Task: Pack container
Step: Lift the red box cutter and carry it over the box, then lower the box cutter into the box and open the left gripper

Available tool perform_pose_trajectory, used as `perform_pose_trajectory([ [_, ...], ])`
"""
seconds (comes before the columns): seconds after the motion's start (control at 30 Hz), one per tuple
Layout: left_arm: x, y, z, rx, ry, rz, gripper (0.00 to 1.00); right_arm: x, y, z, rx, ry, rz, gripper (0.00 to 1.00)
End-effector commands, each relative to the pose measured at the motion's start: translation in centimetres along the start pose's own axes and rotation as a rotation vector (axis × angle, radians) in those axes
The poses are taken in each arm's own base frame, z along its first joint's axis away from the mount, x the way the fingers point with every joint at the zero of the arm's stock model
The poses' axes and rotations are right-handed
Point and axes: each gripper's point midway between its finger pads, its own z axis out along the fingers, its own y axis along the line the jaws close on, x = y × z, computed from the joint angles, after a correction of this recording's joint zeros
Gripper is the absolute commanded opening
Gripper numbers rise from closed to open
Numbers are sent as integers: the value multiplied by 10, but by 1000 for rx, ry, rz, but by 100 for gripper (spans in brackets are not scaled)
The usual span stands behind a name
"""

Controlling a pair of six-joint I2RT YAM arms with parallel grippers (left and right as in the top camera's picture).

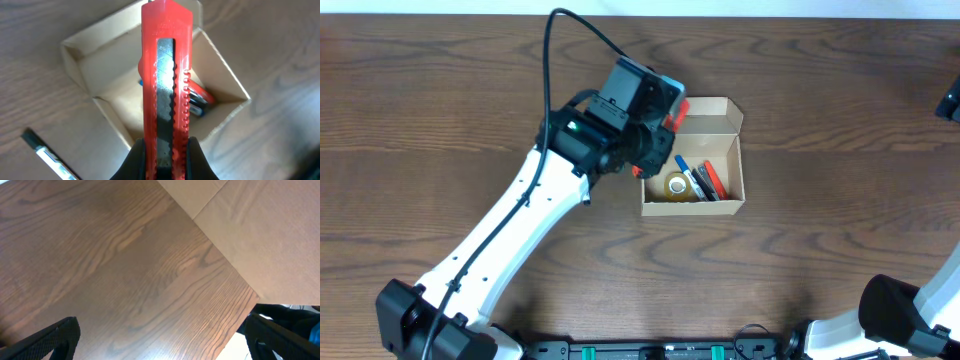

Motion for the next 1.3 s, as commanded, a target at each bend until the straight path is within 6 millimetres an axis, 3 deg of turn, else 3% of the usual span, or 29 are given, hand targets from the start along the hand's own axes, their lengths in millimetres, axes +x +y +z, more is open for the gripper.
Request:
perform_pose_trajectory([
  [0.0,4,-17,-4,33,15,47,6,-2,-6,-5,10,-16,30,99],
  [0.1,11,-26,-3,51,39,122,6,-2,-6,-5,10,-16,30,99],
  [0.23,14,-52,-7,208,35,249,6,-2,-6,-5,10,-16,30,99],
  [0.37,13,-57,-9,250,17,326,6,-2,-6,-5,10,-16,30,99],
  [0.57,8,-43,3,250,13,336,6,-2,-6,-5,10,-16,30,99],
  [0.8,20,-21,45,240,108,281,6,-2,-6,-5,10,-16,30,99],
  [1.0,29,-23,66,254,155,278,6,-2,-6,-5,10,-16,30,99],
  [1.27,21,-31,69,269,116,289,6,-2,-6,-5,10,-16,30,99],
])
